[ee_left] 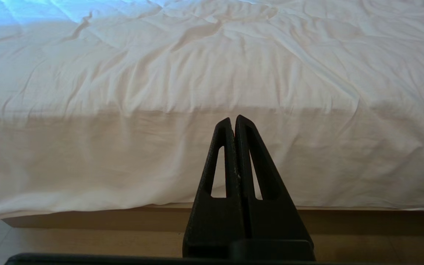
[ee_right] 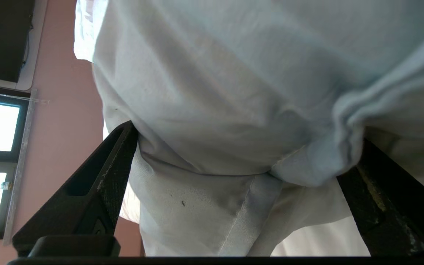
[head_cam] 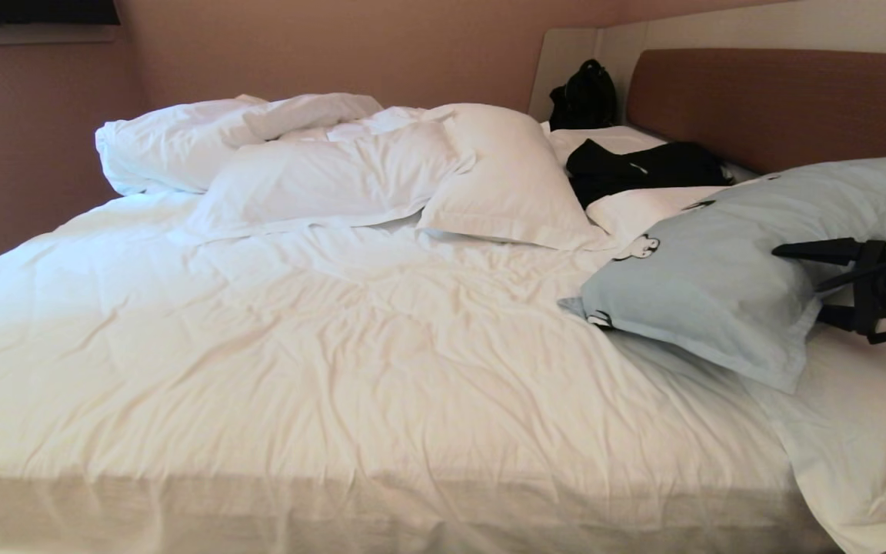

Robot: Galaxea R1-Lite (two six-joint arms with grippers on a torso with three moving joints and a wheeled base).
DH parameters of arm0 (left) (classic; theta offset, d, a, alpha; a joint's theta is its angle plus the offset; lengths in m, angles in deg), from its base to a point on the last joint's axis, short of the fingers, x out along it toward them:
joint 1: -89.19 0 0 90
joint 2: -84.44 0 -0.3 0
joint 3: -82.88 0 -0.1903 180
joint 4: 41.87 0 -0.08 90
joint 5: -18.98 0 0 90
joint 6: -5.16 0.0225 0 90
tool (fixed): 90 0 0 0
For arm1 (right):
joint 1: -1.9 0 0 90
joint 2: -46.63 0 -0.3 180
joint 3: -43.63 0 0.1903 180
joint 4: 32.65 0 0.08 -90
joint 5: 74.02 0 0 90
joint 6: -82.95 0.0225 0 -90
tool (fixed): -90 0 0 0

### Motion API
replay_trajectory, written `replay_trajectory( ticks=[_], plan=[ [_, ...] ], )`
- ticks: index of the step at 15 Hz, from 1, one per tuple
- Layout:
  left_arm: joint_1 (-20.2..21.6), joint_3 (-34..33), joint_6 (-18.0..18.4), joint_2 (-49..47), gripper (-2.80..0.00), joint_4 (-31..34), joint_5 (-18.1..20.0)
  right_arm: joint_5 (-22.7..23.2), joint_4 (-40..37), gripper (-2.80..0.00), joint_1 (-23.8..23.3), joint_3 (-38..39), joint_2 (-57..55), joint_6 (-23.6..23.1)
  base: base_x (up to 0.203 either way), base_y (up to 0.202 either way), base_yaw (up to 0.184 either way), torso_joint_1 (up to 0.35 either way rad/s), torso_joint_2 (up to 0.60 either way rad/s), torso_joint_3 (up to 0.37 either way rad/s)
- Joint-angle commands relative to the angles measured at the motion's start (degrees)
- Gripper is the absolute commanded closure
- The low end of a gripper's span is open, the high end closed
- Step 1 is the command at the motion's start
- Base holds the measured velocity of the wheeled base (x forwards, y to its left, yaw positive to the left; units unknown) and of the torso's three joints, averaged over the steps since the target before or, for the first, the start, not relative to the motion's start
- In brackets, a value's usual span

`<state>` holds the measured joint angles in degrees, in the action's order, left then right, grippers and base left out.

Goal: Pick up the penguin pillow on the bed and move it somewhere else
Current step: Place the pillow at the bedside

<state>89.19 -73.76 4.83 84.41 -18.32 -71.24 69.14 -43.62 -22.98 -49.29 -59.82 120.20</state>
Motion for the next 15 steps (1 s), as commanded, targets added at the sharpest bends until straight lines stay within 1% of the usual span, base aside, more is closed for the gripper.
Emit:
replay_trajectory(
  ticks=[1,15],
  plan=[
    [0.00,-0.09,-0.02,0.02,0.00,-0.01,-0.04,0.27,0.02,-2.80,-0.02,-0.12,-0.69,0.25,0.000,0.000,0.000,0.000,0.00,0.000],
    [0.00,-0.09,-0.02,0.02,0.00,-0.01,-0.04,0.27,0.08,-2.80,-0.96,-1.02,0.10,0.98,0.000,0.000,0.000,0.000,0.00,0.000]
  ],
)
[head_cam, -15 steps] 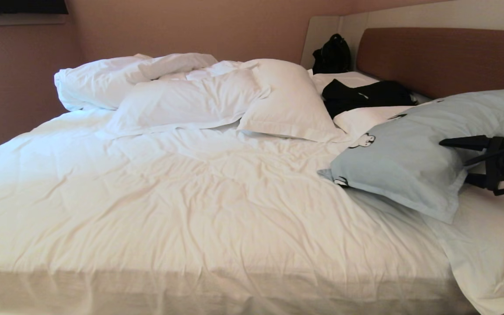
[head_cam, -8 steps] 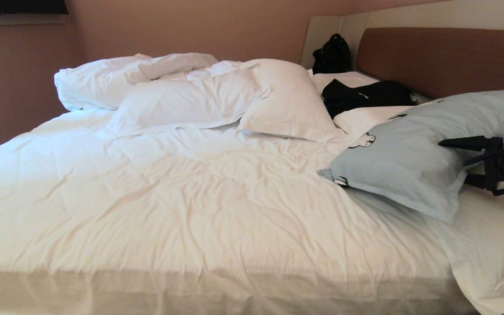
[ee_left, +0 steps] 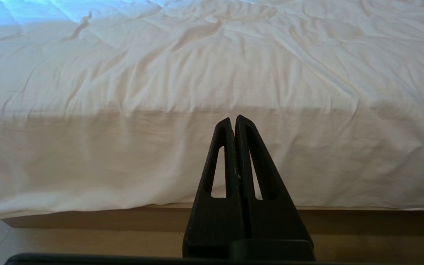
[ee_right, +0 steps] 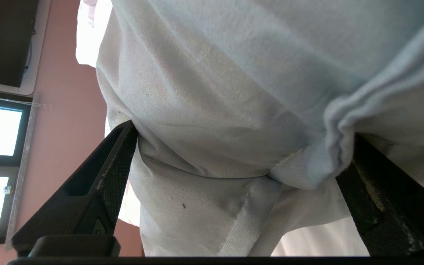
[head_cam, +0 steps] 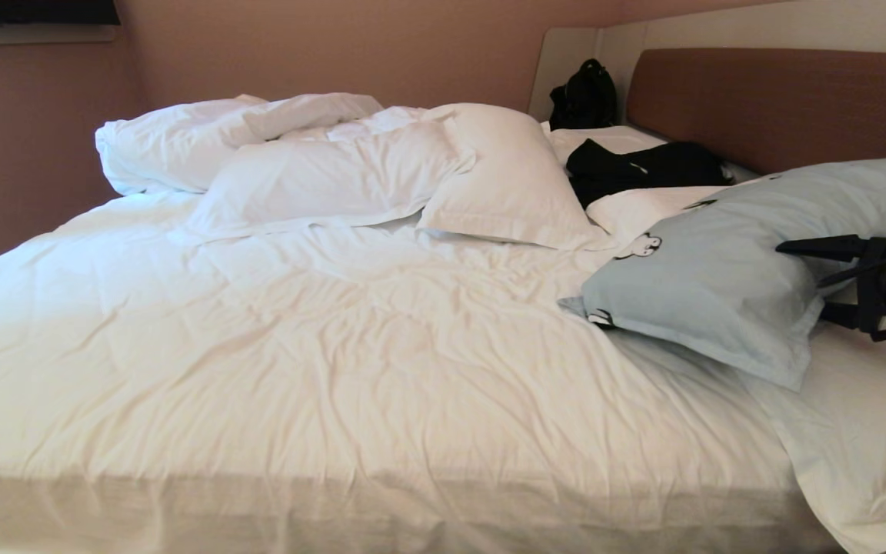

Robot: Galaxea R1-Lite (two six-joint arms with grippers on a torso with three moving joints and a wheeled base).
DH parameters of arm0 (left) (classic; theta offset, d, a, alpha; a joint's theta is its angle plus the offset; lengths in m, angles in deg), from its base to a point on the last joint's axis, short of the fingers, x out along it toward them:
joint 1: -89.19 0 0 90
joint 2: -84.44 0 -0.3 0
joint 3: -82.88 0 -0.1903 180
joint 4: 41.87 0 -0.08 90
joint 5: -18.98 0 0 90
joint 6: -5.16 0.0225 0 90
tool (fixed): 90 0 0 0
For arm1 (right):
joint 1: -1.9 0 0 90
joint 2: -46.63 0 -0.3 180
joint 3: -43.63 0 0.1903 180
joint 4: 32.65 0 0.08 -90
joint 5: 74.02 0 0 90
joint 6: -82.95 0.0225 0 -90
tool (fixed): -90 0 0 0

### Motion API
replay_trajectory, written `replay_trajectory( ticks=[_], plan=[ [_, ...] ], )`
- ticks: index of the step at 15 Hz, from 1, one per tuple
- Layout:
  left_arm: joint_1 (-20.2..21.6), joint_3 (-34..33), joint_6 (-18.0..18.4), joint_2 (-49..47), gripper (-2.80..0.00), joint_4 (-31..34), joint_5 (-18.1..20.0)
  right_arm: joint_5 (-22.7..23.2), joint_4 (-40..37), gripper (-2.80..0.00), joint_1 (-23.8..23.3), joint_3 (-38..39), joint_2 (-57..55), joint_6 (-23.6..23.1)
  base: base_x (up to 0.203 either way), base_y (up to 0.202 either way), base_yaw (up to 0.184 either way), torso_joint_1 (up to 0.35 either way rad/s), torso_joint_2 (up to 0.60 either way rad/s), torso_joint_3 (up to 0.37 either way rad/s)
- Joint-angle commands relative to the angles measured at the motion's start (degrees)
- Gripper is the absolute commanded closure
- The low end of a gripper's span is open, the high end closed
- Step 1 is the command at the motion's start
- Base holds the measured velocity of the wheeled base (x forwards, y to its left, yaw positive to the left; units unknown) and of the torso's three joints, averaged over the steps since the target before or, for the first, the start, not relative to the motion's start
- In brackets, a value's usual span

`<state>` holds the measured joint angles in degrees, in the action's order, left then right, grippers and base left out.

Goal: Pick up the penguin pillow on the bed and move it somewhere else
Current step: Place the pillow at the bedside

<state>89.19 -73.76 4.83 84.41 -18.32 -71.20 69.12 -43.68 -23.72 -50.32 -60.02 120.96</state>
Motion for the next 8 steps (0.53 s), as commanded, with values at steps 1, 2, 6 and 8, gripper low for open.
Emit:
replay_trajectory(
  ticks=[1,2,6,8],
  plan=[
    [0.00,-0.09,-0.02,0.02,0.00,-0.01,-0.08,0.30,0.14,-2.80,-0.22,0.01,0.30,0.08,0.000,0.000,0.000,0.000,0.00,0.000],
    [0.00,-0.09,-0.02,0.02,0.00,-0.01,-0.08,0.30,0.14,-2.80,-0.22,0.14,0.30,0.05,0.000,0.000,0.000,0.000,0.00,0.000],
    [0.00,-0.09,-0.02,0.02,0.00,-0.01,-0.08,0.30,0.14,0.00,-0.22,0.20,0.12,-0.39,0.000,0.000,0.000,0.000,0.00,0.000],
    [0.00,-0.09,-0.02,0.02,0.00,-0.01,0.00,0.04,0.14,0.00,-0.22,0.01,-0.14,-0.31,0.000,0.000,0.000,0.000,0.00,0.000]
  ],
)
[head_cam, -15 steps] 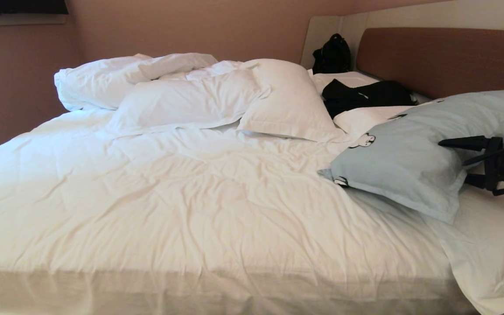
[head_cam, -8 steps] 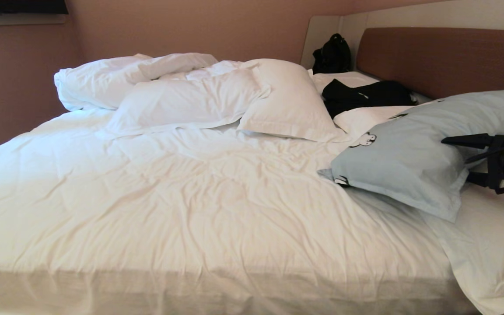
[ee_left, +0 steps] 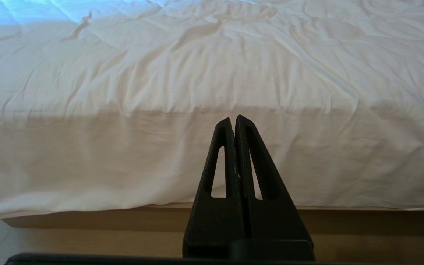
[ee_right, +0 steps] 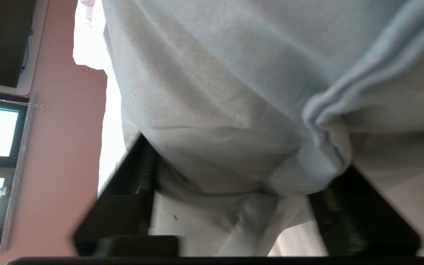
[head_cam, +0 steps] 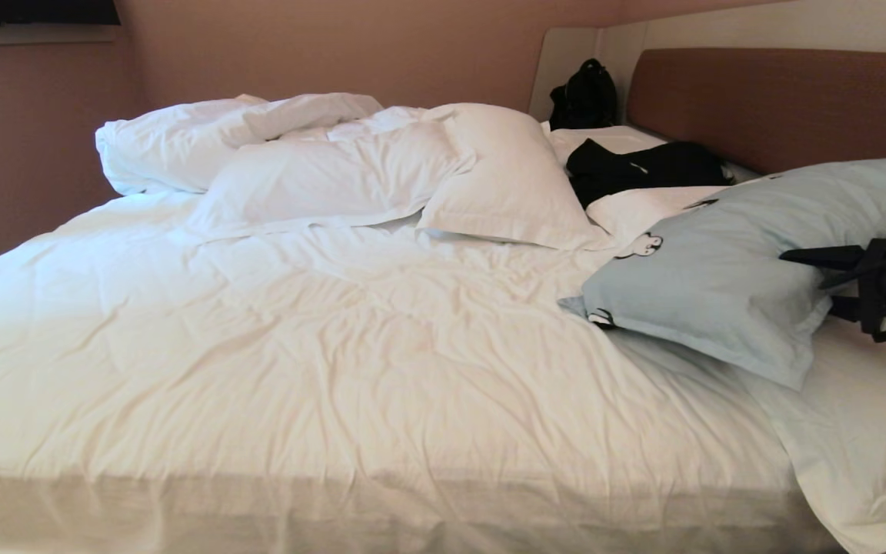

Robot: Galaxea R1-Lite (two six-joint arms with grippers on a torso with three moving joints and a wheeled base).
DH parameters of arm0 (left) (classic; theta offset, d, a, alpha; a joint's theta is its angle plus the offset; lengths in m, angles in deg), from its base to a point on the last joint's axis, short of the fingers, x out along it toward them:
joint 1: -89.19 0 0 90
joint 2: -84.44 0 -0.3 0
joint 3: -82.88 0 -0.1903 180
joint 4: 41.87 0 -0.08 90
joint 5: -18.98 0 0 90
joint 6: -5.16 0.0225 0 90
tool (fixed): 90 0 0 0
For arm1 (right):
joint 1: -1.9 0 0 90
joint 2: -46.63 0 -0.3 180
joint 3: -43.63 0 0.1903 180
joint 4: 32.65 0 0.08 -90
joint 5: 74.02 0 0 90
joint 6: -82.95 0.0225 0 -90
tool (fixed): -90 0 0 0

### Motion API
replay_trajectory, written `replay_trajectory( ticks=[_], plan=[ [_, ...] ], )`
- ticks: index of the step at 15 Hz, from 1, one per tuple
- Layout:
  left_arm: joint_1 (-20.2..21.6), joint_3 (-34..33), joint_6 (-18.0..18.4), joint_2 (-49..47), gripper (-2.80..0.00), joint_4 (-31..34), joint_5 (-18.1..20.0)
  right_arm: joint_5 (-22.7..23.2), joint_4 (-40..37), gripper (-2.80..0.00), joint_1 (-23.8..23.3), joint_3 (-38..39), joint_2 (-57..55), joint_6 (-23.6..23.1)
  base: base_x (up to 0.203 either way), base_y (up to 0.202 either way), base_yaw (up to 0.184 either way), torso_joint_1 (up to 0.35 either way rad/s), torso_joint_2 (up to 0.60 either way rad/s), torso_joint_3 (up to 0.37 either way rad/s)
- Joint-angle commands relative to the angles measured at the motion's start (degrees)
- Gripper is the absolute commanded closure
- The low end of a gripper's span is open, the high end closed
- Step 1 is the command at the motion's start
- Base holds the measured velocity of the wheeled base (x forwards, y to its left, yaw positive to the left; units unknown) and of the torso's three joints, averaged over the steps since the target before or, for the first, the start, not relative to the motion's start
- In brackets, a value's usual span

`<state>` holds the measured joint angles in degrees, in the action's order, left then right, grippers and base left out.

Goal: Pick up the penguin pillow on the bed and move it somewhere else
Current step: Place the pillow at the bedside

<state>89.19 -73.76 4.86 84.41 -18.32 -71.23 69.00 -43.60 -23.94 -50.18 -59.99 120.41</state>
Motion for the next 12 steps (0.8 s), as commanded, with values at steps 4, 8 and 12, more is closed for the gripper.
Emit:
replay_trajectory(
  ticks=[4,8,12],
  plan=[
    [0.00,-0.09,-0.05,0.02,0.00,-0.01,0.03,-1.95,-0.11,0.00,0.09,-0.65,-0.26,0.51,0.000,0.000,0.000,0.000,0.00,0.000],
    [0.00,-0.09,-0.05,0.02,0.00,-0.01,0.02,-1.97,-0.34,0.00,0.09,-0.70,0.48,0.60,0.000,0.000,0.000,0.000,0.00,0.000],
    [0.00,-0.09,-0.05,0.02,0.00,-0.01,-0.06,-2.11,-0.51,0.00,0.09,-0.40,7.05,0.61,0.000,0.000,0.000,0.000,0.00,0.000]
  ],
)
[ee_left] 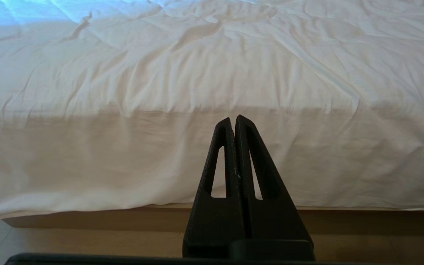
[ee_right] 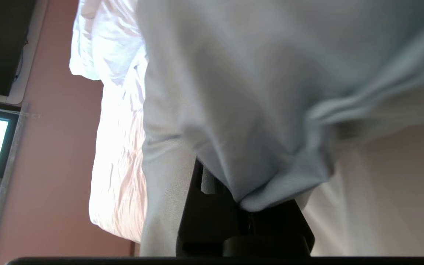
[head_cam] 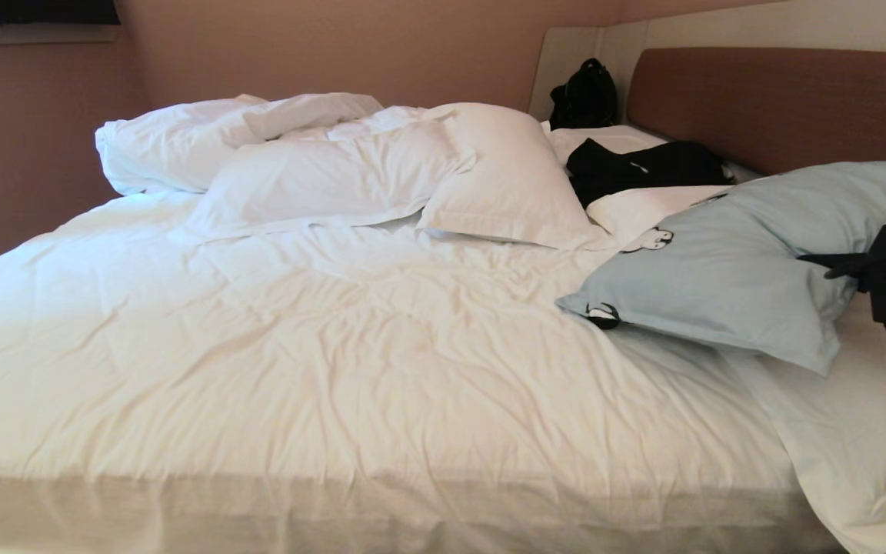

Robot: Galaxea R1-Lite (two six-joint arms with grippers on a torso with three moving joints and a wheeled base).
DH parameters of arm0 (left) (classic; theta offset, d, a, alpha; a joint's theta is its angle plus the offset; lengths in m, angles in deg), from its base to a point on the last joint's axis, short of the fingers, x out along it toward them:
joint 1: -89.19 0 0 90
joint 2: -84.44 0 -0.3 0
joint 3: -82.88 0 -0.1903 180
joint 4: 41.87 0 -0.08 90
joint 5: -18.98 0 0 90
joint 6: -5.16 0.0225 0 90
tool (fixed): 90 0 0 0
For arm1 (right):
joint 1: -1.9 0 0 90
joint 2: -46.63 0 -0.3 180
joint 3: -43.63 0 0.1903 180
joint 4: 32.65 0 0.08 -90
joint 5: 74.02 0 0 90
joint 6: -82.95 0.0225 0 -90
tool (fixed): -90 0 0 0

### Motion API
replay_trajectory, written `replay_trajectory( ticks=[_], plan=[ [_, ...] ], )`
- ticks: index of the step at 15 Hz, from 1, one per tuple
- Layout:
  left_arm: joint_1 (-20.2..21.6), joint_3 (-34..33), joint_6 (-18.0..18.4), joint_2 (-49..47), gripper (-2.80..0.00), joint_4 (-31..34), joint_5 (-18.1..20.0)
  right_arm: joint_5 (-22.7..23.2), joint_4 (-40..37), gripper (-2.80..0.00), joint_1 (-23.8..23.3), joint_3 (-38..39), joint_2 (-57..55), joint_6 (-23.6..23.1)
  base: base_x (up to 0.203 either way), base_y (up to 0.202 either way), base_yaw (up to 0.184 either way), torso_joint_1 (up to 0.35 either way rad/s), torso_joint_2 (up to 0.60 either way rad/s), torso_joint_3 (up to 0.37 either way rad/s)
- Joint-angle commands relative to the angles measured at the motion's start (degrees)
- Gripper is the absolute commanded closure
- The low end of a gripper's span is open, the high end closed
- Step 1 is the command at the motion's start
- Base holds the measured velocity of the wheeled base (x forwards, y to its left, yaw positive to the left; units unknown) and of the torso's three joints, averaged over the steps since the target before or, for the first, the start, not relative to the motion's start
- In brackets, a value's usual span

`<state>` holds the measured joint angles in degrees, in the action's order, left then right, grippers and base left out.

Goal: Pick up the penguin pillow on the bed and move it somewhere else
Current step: Place the pillow at the bedside

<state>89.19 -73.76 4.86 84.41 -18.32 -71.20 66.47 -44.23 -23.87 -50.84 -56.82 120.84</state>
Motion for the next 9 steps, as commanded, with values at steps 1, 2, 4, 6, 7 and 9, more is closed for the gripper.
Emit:
replay_trajectory(
  ticks=[1,2,4,6,7,9],
  plan=[
    [-0.08,-0.09,-0.05,0.02,0.00,-0.01,0.00,0.42,0.08,0.00,0.02,0.62,6.49,0.17,0.000,0.000,0.000,0.000,0.00,0.000],
    [0.00,-0.09,-0.05,0.02,0.00,-0.01,0.01,0.41,0.03,0.00,0.02,0.98,8.94,0.17,0.000,0.000,0.000,0.000,0.00,0.000],
    [0.00,-0.09,-0.05,0.02,0.00,-0.01,0.01,0.40,-0.02,0.00,-0.02,1.67,14.09,-0.05,0.000,0.000,0.000,0.000,0.00,0.000],
    [0.00,-0.09,-0.05,0.02,0.00,-0.01,0.01,0.56,0.49,0.00,-0.20,1.79,17.97,-0.61,0.000,0.000,0.000,0.000,0.00,0.000],
    [0.00,-0.09,-0.05,0.02,0.00,-0.01,0.01,0.75,0.43,0.00,-0.23,-0.47,18.24,-0.78,0.000,0.000,0.000,0.000,0.00,0.000],
    [0.00,-0.09,-0.05,0.02,0.00,-0.01,-0.06,0.99,-1.30,0.00,-0.13,-6.22,18.02,-0.89,0.000,0.000,0.000,0.000,0.00,0.000]
  ],
)
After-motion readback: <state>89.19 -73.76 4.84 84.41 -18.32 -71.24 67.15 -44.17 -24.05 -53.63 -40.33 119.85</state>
